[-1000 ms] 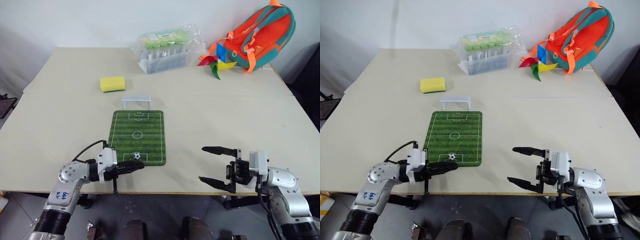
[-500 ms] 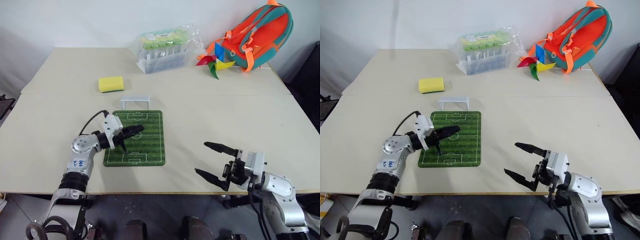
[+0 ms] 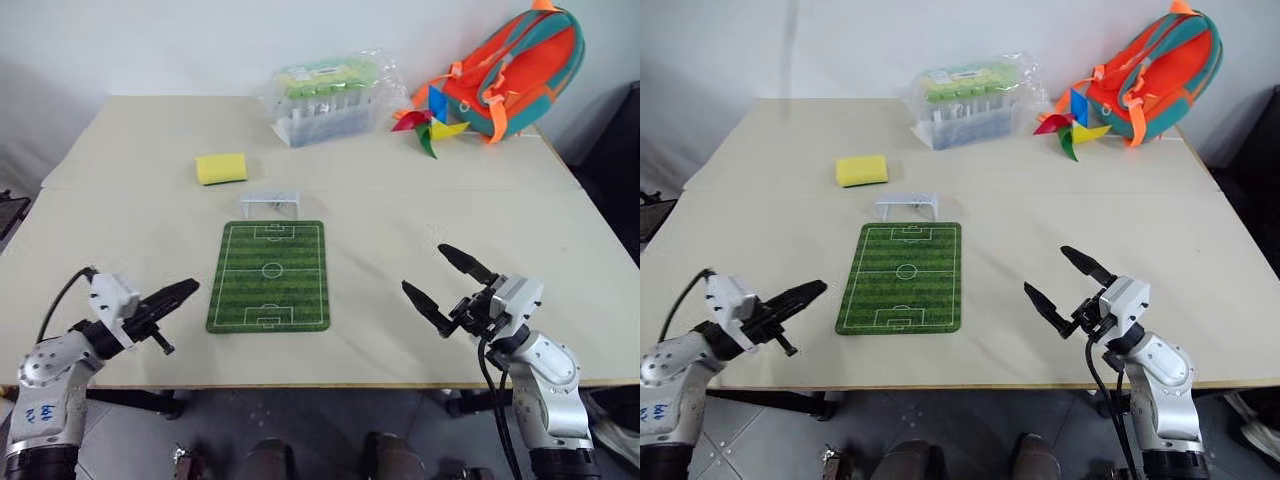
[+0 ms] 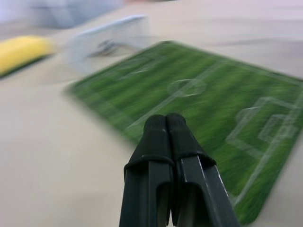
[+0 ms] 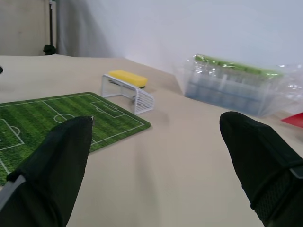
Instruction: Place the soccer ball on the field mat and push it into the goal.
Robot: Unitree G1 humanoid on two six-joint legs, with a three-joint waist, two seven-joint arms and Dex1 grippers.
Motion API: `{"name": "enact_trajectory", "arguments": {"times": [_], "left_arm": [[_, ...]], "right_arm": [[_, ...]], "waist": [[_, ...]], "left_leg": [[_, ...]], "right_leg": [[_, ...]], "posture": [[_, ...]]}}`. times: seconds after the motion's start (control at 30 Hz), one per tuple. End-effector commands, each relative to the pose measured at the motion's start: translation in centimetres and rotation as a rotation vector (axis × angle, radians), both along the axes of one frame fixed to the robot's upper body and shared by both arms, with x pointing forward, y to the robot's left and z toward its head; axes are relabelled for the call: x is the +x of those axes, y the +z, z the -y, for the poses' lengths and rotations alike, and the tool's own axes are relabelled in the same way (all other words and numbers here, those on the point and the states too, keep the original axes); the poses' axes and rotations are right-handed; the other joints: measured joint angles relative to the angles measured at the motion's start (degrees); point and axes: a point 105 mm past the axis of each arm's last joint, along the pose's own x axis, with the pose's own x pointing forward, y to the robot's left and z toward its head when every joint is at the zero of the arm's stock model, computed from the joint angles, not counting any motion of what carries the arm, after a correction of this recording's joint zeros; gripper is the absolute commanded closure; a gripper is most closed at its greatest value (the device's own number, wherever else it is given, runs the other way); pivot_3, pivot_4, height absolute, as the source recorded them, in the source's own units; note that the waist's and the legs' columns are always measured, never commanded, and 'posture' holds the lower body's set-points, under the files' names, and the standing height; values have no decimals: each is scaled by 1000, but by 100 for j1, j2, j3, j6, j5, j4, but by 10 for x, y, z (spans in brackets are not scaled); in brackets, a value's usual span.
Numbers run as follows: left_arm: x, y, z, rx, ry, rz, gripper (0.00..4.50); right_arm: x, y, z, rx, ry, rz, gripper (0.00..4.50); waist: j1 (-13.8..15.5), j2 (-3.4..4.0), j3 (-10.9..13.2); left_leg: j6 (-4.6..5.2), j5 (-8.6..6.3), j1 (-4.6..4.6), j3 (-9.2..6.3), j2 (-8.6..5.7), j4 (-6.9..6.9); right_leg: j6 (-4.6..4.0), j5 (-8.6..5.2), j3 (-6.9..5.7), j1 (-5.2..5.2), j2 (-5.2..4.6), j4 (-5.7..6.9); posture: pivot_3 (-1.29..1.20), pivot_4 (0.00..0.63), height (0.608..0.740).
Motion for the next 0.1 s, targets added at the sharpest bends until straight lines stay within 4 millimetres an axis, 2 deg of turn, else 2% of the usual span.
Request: {"name": "enact_trajectory", "arguments": {"times": [0.03,0.1], "left_arm": [[-9,20,-12,-13,88,79,4467],[-12,18,-17,-8,130,74,4467]], "right_arm": [[0,8,-1,9,26,43,0],[4,7,-2,0,40,41,0]], "waist": [[-14,0,0],[-31,0,0]], "left_leg": [[0,0,0,0,0,-1],[-1,-1,0,1,0,-3]], "right_leg": [[0,0,0,0,0,0],[0,0,0,-2,1,-1]], "posture": [[0,150,740],[0,150,740]]}}
